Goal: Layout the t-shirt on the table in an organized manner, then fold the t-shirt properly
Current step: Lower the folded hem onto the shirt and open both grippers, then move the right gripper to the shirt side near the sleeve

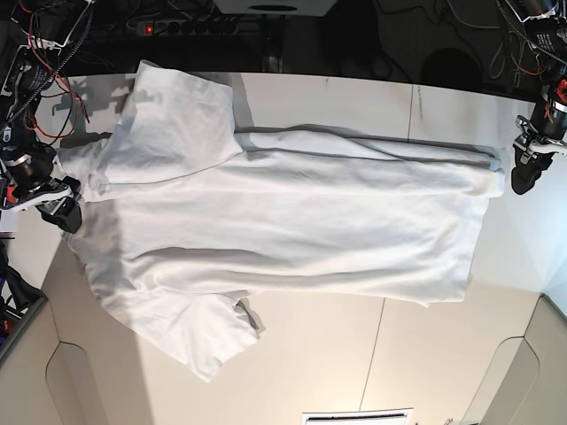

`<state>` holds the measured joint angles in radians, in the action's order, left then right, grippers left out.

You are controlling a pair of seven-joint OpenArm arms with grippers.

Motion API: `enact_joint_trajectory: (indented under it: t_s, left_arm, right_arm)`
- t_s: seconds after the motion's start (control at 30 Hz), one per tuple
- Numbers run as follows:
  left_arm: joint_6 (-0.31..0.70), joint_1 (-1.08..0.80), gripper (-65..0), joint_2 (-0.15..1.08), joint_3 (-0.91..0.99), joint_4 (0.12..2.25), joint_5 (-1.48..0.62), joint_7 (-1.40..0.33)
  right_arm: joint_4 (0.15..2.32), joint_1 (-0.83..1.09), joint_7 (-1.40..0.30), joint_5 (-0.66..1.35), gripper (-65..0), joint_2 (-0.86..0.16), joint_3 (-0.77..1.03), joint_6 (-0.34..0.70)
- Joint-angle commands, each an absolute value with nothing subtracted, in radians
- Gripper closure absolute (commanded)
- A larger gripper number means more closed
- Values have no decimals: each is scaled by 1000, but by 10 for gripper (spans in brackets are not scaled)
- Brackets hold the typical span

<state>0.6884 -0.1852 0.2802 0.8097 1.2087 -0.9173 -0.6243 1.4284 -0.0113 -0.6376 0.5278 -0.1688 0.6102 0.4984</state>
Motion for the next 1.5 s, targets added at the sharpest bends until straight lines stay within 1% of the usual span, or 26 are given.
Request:
enact_joint_trajectory:
  t_s: [0.0,0.1,0.23,0.37,0.47,0.57,0.77,1.13,1.47]
  left_arm:
    - [698,-181,-255,300,823,1224,-939,-611]
    - [698,-181,-255,300,837,1224,-943,-638]
    - [698,-184,-255,300,838,1224,-989,-698]
    - [698,-184,-255,300,838,1224,-1074,-773]
    - [698,-184,-254,299,838,1238,-1185,-897]
    - [698,-187,-254,299,838,1266,-1276,-987]
    - [698,-200,-254,299,838,1304,-1282,-992]
    - [698,-202,-254,299,838,1304,-1282,-991]
    - [698,-203,-254,299,838,1304,-1282,-992]
  right_arm:
    - [1453,-21,-638,571,-237,-183,623,522]
    - [1488,-6,-725,670,-237,-183,650,556]
    - [1625,82,-809,794,-235,-182,688,576]
    - [1775,218,-812,804,-235,-182,712,577]
    - [1816,308,-812,805,-235,-179,712,577]
    - [1806,372,-812,805,-235,-154,712,577]
    - [1740,416,-809,812,-235,-94,710,577]
    - [1457,393,-760,818,-235,-94,630,576]
    - [1436,389,-760,819,-235,-93,457,572]
